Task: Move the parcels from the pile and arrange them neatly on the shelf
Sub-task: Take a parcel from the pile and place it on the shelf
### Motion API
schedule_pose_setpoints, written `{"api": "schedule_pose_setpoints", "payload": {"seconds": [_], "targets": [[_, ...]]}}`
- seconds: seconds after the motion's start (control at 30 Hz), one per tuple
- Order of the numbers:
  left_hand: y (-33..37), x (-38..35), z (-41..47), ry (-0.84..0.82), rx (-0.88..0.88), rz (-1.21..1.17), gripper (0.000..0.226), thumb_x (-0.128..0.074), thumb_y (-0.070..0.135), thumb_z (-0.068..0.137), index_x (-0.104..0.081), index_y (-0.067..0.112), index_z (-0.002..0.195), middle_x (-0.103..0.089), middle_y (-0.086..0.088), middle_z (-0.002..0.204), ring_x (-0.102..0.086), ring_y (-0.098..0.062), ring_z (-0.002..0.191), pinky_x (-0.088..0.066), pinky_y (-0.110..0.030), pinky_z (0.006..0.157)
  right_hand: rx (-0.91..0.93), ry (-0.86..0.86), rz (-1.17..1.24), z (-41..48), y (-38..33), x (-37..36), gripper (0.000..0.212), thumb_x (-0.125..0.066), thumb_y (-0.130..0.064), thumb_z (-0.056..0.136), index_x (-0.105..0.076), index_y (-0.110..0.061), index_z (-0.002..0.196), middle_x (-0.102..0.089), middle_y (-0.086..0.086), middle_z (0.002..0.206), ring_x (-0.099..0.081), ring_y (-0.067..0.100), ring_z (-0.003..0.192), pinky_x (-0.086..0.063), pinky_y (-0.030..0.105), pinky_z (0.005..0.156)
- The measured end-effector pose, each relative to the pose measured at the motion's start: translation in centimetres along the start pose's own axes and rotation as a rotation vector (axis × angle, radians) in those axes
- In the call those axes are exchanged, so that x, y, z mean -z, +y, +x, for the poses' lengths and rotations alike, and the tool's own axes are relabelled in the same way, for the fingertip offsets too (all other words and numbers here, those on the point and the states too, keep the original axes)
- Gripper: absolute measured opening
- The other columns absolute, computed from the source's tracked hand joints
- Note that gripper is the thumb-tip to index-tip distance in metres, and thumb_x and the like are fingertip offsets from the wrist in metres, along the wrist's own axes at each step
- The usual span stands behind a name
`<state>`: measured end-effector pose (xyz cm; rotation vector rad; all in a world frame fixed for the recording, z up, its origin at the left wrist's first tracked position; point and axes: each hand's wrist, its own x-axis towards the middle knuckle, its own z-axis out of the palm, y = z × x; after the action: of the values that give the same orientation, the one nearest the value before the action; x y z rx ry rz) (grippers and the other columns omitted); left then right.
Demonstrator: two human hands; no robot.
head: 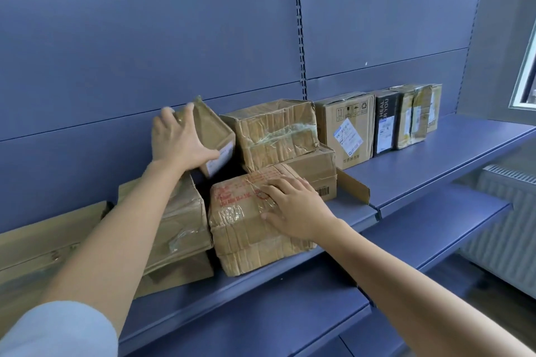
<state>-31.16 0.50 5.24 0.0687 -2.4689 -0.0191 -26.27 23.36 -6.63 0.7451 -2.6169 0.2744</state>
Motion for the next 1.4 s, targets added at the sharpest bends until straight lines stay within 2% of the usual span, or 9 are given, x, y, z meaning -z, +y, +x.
{"api": "schedule_pose_setpoints", "payload": {"seconds": [0.23, 0.33, 0.43, 0.53, 0.7, 0.83, 0.93, 1.17, 1.4], "targets": [[-1.3, 6.6, -1.8, 0.196, 0.281, -0.541, 0.107, -0.081, 0.05, 0.058, -0.02, 0.023, 0.142, -0.027, -0.013, 0.136, -0.028, -0.031, 0.127, -0.034, -0.04, 0.102, -0.107, 0.065, 0.278, 0.0, -1.4, 1.3, 0.069, -0.05, -0.056, 0.091, -0.03, -0.021, 0.147, -0.031, -0.001, 0.153, -0.014, 0.017, 0.147, -0.009, 0.036, 0.118], [-1.3, 7.0, -4.5, 0.135, 0.433, -1.017, 0.115, -0.073, 0.065, 0.048, -0.017, 0.027, 0.141, -0.027, -0.002, 0.133, -0.036, -0.019, 0.127, -0.035, -0.037, 0.104, -0.244, 0.103, 0.967, 0.7, -3.3, 3.4, 0.077, -0.059, -0.055, 0.085, -0.025, -0.027, 0.149, -0.034, -0.002, 0.152, -0.034, 0.014, 0.138, -0.031, 0.032, 0.109], [1.2, 5.3, -8.5, 0.039, 0.403, -1.469, 0.117, -0.073, 0.065, 0.047, -0.014, 0.025, 0.139, -0.06, 0.01, 0.115, -0.059, 0.002, 0.104, -0.041, -0.038, 0.103, -0.274, 0.079, 1.848, 1.7, -4.9, 5.3, 0.095, -0.068, -0.058, 0.073, -0.014, -0.039, 0.148, -0.031, 0.0, 0.154, -0.04, 0.027, 0.136, -0.041, 0.054, 0.105], [5.4, 2.0, -13.1, -0.094, 0.293, -1.596, 0.105, -0.075, 0.049, 0.057, -0.011, 0.024, 0.137, -0.066, 0.017, 0.115, -0.062, -0.001, 0.108, -0.048, -0.038, 0.099, -0.261, 0.178, 2.167, 2.1, -4.9, 6.0, 0.102, -0.078, -0.045, 0.065, -0.02, -0.032, 0.149, -0.05, 0.008, 0.143, -0.057, 0.029, 0.123, -0.056, 0.05, 0.085], [8.7, 0.0, -16.8, -0.316, 0.212, -1.748, 0.092, -0.083, 0.047, 0.059, -0.027, 0.039, 0.131, -0.062, 0.019, 0.126, -0.055, -0.005, 0.122, -0.042, -0.042, 0.105, -0.21, 0.301, 1.996, -0.5, -3.0, 5.6, 0.081, -0.072, -0.027, 0.074, -0.029, -0.028, 0.143, -0.063, 0.002, 0.121, -0.066, 0.018, 0.108, -0.056, 0.04, 0.089], [8.8, -0.4, -16.7, -0.494, 0.154, -1.69, 0.124, -0.078, 0.071, 0.051, -0.002, 0.04, 0.143, -0.044, 0.021, 0.141, -0.04, -0.007, 0.135, -0.043, -0.029, 0.101, -0.231, 0.418, 1.901, -2.4, -0.9, 6.6, 0.108, -0.09, -0.045, 0.053, -0.029, -0.029, 0.141, -0.059, 0.006, 0.131, -0.06, 0.026, 0.119, -0.047, 0.053, 0.1], [10.1, -0.6, -16.1, -0.586, 0.116, -1.699, 0.126, -0.077, 0.074, 0.05, 0.004, 0.05, 0.143, -0.026, 0.014, 0.154, -0.03, -0.009, 0.141, -0.035, -0.036, 0.107, -0.288, 0.537, 1.951, -4.1, 0.5, 6.8, 0.093, -0.077, -0.034, 0.071, -0.02, -0.034, 0.144, -0.053, 0.007, 0.139, -0.059, 0.025, 0.121, -0.046, 0.056, 0.1], [15.7, -1.2, -13.5, -0.623, 0.004, -1.817, 0.128, -0.085, 0.059, 0.048, -0.017, 0.027, 0.151, -0.052, -0.001, 0.141, -0.058, -0.015, 0.12, -0.047, -0.042, 0.099, -0.452, 0.675, 1.883, -10.8, 5.2, 6.5, 0.102, -0.077, -0.046, 0.066, -0.014, -0.038, 0.145, -0.046, -0.001, 0.144, -0.058, 0.026, 0.117, -0.053, 0.051, 0.08], [18.4, -0.5, -8.9, -0.92, -0.146, -1.69, 0.039, -0.064, 0.035, 0.052, -0.066, 0.023, 0.089, -0.07, 0.01, 0.064, -0.063, -0.001, 0.055, -0.049, -0.013, 0.05, -0.613, 0.494, 1.58, -19.2, 12.5, 10.4, 0.107, -0.087, -0.062, 0.045, -0.036, -0.051, 0.138, -0.029, -0.005, 0.152, -0.058, 0.018, 0.118, -0.054, 0.039, 0.079]]}}
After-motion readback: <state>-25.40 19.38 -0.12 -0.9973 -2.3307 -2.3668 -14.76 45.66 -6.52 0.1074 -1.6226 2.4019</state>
